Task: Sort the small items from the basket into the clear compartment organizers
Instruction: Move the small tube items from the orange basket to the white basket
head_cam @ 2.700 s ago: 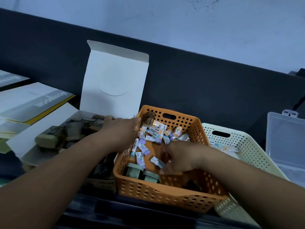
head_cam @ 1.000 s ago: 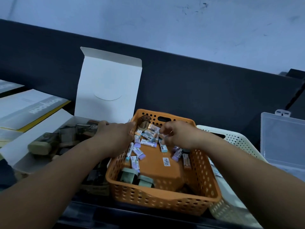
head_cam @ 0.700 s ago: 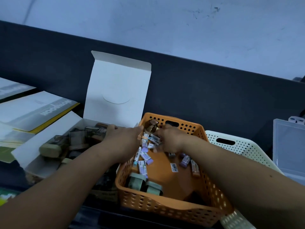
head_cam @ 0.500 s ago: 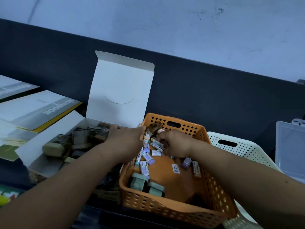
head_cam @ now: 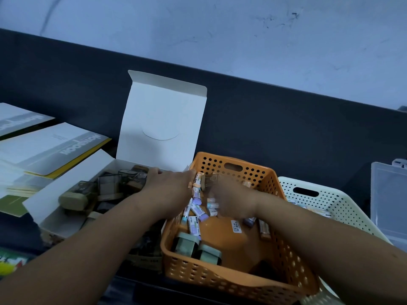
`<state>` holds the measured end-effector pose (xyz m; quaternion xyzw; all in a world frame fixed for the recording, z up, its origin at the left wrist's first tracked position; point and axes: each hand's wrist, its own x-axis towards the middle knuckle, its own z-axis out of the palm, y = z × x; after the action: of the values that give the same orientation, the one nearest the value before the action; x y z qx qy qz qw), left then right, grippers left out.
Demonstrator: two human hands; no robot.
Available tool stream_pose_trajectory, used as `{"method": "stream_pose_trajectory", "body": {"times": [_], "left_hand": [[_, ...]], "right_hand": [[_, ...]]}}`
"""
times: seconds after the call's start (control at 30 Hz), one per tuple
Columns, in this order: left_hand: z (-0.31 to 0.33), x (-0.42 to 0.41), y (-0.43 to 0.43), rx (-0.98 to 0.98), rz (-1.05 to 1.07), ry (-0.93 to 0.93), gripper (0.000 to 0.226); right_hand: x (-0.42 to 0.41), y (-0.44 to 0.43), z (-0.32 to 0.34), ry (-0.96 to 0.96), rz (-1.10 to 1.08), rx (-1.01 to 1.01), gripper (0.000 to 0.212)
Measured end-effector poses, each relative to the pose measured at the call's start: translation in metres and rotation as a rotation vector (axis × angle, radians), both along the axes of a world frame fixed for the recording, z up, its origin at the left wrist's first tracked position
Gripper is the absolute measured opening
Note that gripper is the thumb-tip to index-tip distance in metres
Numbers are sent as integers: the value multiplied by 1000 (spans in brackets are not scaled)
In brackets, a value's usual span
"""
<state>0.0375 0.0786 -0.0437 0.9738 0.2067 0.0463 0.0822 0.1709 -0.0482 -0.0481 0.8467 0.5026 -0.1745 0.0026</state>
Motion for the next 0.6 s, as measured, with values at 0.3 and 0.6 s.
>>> {"method": "stream_pose_trajectory", "body": {"times": [0.3,0.6], "left_hand": [[2,0,-1,13,3,20,43],[7,-2,-6,40,4,39,42]], "right_hand": [[6,-8,3,83,-40,-10,38],[24,-78,65,326,-351,557,24]]}}
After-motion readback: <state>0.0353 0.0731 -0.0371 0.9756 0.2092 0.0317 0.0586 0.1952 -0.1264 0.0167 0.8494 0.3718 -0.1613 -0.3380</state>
